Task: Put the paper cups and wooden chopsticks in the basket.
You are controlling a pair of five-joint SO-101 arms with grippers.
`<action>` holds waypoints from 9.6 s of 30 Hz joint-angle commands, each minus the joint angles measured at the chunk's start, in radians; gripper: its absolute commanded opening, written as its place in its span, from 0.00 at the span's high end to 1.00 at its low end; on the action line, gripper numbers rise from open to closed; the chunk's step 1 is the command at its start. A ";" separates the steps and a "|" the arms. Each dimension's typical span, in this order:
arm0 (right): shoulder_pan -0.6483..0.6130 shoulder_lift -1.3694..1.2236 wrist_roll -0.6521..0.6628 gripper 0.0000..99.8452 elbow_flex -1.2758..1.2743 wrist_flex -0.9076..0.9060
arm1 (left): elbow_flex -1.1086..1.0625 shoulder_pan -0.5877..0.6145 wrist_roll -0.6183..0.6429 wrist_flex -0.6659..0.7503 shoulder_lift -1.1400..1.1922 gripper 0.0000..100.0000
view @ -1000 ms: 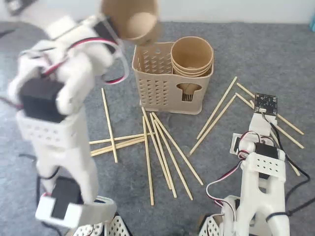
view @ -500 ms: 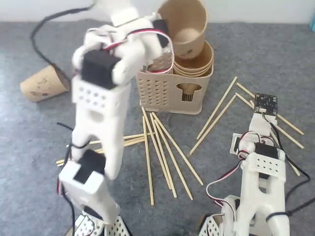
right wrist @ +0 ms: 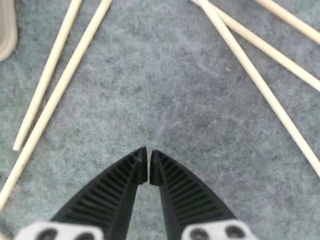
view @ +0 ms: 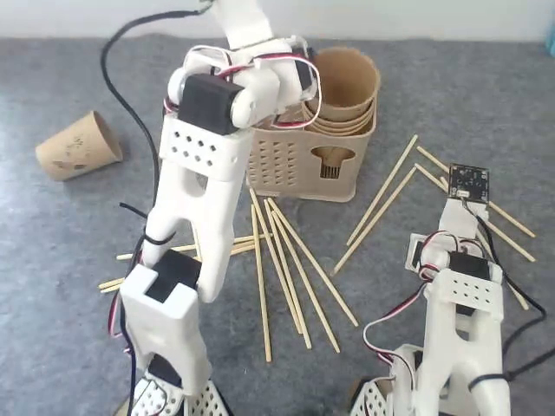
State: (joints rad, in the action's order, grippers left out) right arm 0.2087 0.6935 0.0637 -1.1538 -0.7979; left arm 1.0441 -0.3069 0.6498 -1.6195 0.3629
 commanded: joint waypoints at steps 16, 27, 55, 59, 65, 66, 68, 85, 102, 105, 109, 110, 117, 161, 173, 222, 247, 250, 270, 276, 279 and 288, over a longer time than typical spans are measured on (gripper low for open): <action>-0.021 0.028 0.049 0.96 0.017 0.024 | -0.139 0.640 -0.127 -0.069 -0.091 0.75; -0.045 0.028 0.051 0.96 0.014 0.015 | -0.254 0.667 -0.310 0.229 0.203 0.82; -0.050 0.038 0.051 0.96 -0.002 0.024 | -0.045 0.919 -0.310 0.270 0.494 0.93; -0.047 0.038 0.052 0.96 -0.002 0.024 | -0.045 0.974 -0.311 0.285 0.496 0.93; -0.048 0.038 0.052 0.96 -0.002 0.024 | -0.044 1.016 -0.311 0.275 0.493 0.93; -0.048 0.036 0.052 0.96 -0.002 0.024 | -0.035 1.016 -0.311 0.259 0.489 0.93; -0.048 0.036 0.052 0.96 -0.002 0.024 | 0.008 1.013 -0.318 0.195 0.477 0.93; -0.048 0.035 0.052 0.96 -0.003 0.022 | 0.404 1.088 -0.482 -0.133 0.494 0.75; -0.050 0.030 0.052 0.96 -0.003 0.022 | 0.406 1.145 -0.491 0.037 0.758 0.82; -0.050 0.030 0.052 0.96 -0.003 0.024 | 0.406 1.166 -0.491 0.038 0.758 0.83; -0.050 0.030 0.052 0.96 -0.003 0.024 | 0.403 1.177 -0.531 0.038 0.758 0.83; -0.050 0.030 0.052 0.96 -0.003 0.024 | 0.401 1.177 -0.537 0.038 0.758 0.83; -0.050 0.030 0.052 0.96 -0.003 0.024 | 0.404 1.177 -0.540 0.038 0.799 0.86; -0.050 0.028 0.052 0.96 -0.003 0.024 | -0.513 1.022 -0.531 -0.137 0.035 0.99; -0.050 0.028 0.052 0.96 -0.003 0.024 | -0.840 0.936 -0.480 -0.138 -0.166 0.99; -0.074 0.028 0.080 0.96 -0.008 0.024 | -0.819 1.019 -0.657 -0.130 -0.324 0.96; -0.071 0.030 0.080 0.96 -0.008 0.016 | -2.310 0.763 -0.787 0.890 -1.292 0.99; -0.071 0.031 0.080 0.96 -0.008 0.016 | -2.361 0.763 -0.786 1.013 -1.292 0.99; -0.070 0.031 0.080 0.96 -0.008 0.016 | -2.637 0.767 -0.783 1.818 -1.292 0.99; -0.068 0.033 0.080 0.96 -0.008 0.015 | -2.480 0.767 -0.779 1.617 -1.290 0.99; -0.068 0.035 0.080 0.96 -0.008 0.015 | -2.428 0.790 -0.779 1.553 -1.289 0.99; -0.068 0.031 0.080 0.96 -0.008 0.013 | -2.276 0.833 -0.779 1.404 -1.132 0.99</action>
State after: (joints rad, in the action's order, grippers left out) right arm 0.1427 0.6935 0.1297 -1.1646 -0.7917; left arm -1.3433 0.5155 -0.1358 -0.0990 -0.7802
